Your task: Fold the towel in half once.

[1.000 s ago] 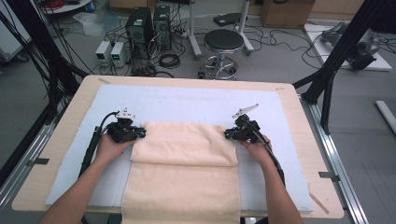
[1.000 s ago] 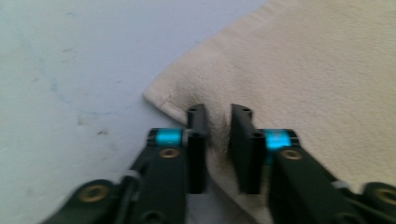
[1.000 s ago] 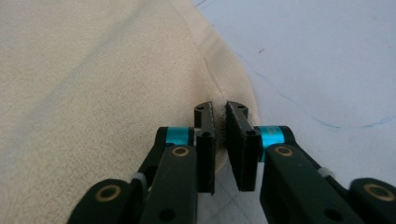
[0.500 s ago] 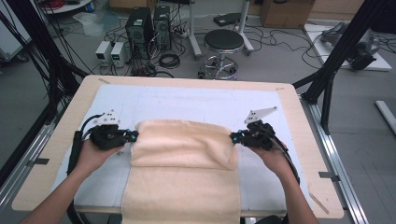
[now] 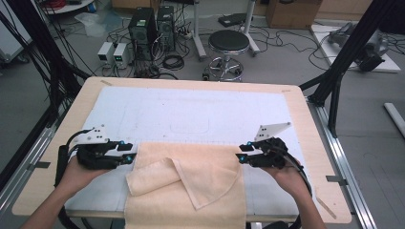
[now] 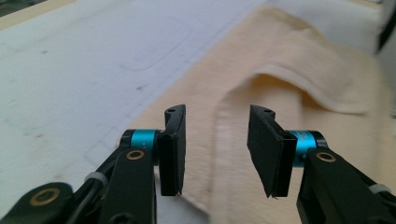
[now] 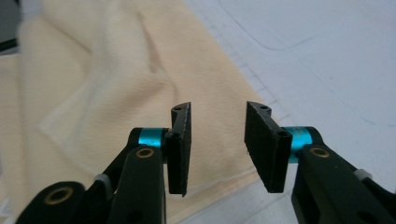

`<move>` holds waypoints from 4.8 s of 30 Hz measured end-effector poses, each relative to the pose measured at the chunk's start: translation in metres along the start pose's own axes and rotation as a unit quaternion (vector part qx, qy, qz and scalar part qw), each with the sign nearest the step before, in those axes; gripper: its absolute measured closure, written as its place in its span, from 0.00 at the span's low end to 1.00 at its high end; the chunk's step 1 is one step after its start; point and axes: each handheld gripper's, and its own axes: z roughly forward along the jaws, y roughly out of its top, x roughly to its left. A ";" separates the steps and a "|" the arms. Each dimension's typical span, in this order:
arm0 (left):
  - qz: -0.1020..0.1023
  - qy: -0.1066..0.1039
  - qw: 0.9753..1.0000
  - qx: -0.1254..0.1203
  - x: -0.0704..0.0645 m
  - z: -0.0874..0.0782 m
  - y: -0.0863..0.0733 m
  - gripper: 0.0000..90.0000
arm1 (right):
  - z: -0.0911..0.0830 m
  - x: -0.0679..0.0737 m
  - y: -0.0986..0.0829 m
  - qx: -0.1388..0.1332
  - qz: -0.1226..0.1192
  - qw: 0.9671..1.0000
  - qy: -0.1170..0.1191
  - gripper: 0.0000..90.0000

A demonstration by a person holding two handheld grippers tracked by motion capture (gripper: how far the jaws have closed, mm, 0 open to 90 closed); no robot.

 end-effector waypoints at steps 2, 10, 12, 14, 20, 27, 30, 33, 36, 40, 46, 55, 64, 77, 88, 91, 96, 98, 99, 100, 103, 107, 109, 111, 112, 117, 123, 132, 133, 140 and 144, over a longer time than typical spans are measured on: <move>-0.008 0.026 1.000 0.005 0.008 0.010 -0.002 0.65 | 0.014 -0.012 -0.001 0.016 0.008 1.000 -0.018 0.63; -0.023 0.061 0.996 0.062 0.031 0.056 -0.008 0.58 | 0.047 -0.039 -0.004 0.046 0.022 0.998 -0.036 0.53; -0.026 0.059 0.995 0.070 0.035 0.062 -0.009 0.52 | 0.052 -0.043 -0.006 0.052 0.029 0.998 -0.038 0.52; -0.029 0.069 0.994 0.075 0.037 0.068 -0.012 0.50 | 0.056 -0.045 -0.008 0.056 0.033 0.997 -0.036 0.51; -0.043 0.066 0.992 0.100 0.043 0.075 -0.016 0.54 | 0.063 -0.048 -0.017 0.063 0.044 0.996 -0.044 0.49; -0.057 0.043 0.992 0.107 0.044 0.078 -0.019 0.65 | 0.072 -0.052 -0.020 0.079 0.050 0.995 -0.020 0.59; -0.053 0.033 0.992 0.109 0.043 0.078 -0.019 0.77 | 0.074 -0.052 -0.021 0.083 0.049 0.995 -0.006 0.67; -0.044 0.036 0.992 0.110 0.040 0.077 -0.017 0.90 | 0.072 -0.051 -0.021 0.083 0.050 0.995 0.002 0.79; -0.047 0.035 0.992 0.110 0.040 0.077 -0.017 0.91 | 0.071 -0.053 -0.021 0.081 0.054 0.995 0.010 0.73; -0.046 0.053 0.991 0.114 0.041 0.077 -0.018 0.79 | 0.071 -0.062 -0.026 0.076 0.086 0.993 0.001 0.56; -0.067 0.053 0.990 0.109 0.046 0.077 -0.020 0.64 | 0.072 -0.060 -0.024 0.083 0.074 0.994 -0.007 0.64; -0.030 0.053 0.991 0.117 0.035 0.077 -0.016 0.92 | 0.073 -0.049 -0.020 0.096 0.048 0.994 0.000 0.88; -0.066 0.092 0.990 0.085 0.051 0.081 -0.002 0.96 | 0.068 -0.052 -0.005 0.109 0.030 0.993 -0.022 0.93; -0.094 0.168 0.980 0.056 0.117 0.117 0.071 0.95 | 0.079 -0.137 0.055 0.073 0.070 0.986 -0.130 0.92; -0.104 0.129 0.985 0.054 0.118 0.102 0.051 0.62 | 0.078 -0.121 0.052 0.051 0.058 0.991 -0.109 0.58; -0.094 0.106 0.989 0.038 0.106 0.093 0.047 0.61 | 0.076 -0.104 0.051 0.040 0.042 0.994 -0.096 0.56; -0.080 0.090 0.992 0.037 0.086 0.082 0.034 0.56 | 0.070 -0.069 0.045 0.024 0.028 0.997 -0.074 0.54; -0.082 0.084 0.992 0.054 0.081 0.079 0.028 0.53 | 0.071 -0.059 0.042 0.021 0.027 0.997 -0.067 0.52; -0.080 0.084 0.992 0.047 0.078 0.077 0.024 0.52 | 0.072 -0.052 0.040 0.023 0.026 0.997 -0.064 0.51; -0.082 0.082 0.992 0.044 0.076 0.076 0.021 0.53 | 0.074 -0.047 0.038 0.027 0.021 0.997 -0.064 0.51; -0.089 0.077 0.992 0.049 0.070 0.076 0.012 0.53 | 0.081 -0.034 0.034 0.033 0.011 0.998 -0.059 0.49; -0.100 0.073 0.990 0.065 0.070 0.081 0.002 0.54 | 0.094 -0.020 0.028 0.038 0.002 0.998 -0.048 0.49; -0.093 0.068 0.991 0.073 0.069 0.085 0.001 0.55 | 0.100 -0.020 0.027 0.054 0.003 0.998 -0.040 0.49; -0.087 0.069 0.991 0.073 0.067 0.088 0.002 0.61 | 0.108 -0.019 0.026 0.074 -0.001 0.996 -0.043 0.51; -0.085 0.069 0.991 0.073 0.066 0.089 0.002 0.63 | 0.111 -0.020 0.025 0.079 -0.001 0.996 -0.040 0.54; -0.070 0.073 0.992 0.081 0.062 0.094 0.001 0.84 | 0.119 -0.024 0.023 0.095 -0.007 0.995 -0.031 0.81; -0.071 0.052 0.995 0.053 0.059 0.081 0.007 0.98 | 0.103 -0.029 0.021 0.087 -0.008 0.996 -0.021 0.93; -0.067 0.056 0.995 0.047 0.056 0.074 0.007 0.72 | 0.068 -0.039 0.006 0.086 0.014 0.996 -0.018 0.80; -0.068 0.061 0.994 0.053 0.057 0.076 0.006 0.67 | 0.068 -0.040 0.004 0.086 0.019 0.996 -0.018 0.74; -0.078 0.113 0.988 0.068 0.065 0.091 0.000 0.51 | 0.071 -0.018 0.016 0.058 -0.029 0.998 -0.005 0.61; -0.102 0.105 0.987 0.064 0.072 0.095 -0.004 0.55 | 0.080 -0.013 0.017 0.081 -0.042 0.995 -0.028 0.62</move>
